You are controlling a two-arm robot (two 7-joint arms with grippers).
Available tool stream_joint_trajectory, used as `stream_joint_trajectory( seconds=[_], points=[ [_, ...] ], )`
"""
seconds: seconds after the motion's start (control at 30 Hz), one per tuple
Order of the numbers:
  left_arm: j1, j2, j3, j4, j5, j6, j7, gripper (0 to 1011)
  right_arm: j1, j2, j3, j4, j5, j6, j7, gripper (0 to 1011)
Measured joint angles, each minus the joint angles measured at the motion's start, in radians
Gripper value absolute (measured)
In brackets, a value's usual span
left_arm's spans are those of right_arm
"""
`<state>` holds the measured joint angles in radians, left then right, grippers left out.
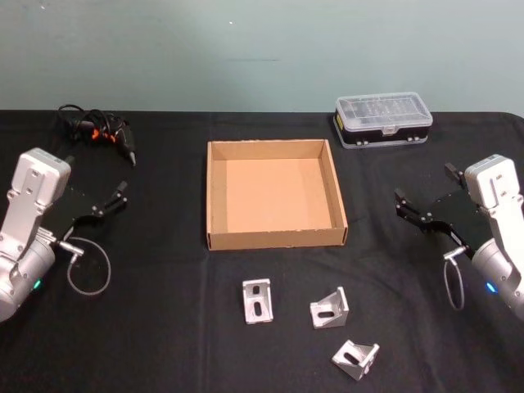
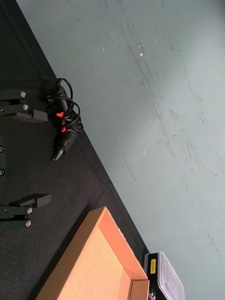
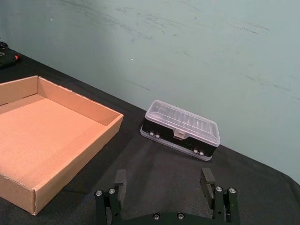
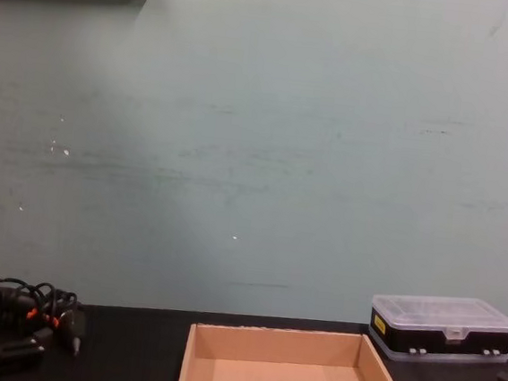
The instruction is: Use one hand to pick up the angle iron from the table and place it into the box.
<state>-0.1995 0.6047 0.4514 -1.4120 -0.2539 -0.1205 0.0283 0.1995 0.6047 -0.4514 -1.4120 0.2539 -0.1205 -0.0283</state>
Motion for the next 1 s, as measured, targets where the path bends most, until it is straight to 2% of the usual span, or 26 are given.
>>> stream_joint_trajectory(
  seconds=[1.0],
  points=[
    [0.000,0.000,0.000,0.000,0.000,0.000,0.000,1000,0.000,0.000,0.000,0.000,0.000,0.000,0.000,1003]
  ],
)
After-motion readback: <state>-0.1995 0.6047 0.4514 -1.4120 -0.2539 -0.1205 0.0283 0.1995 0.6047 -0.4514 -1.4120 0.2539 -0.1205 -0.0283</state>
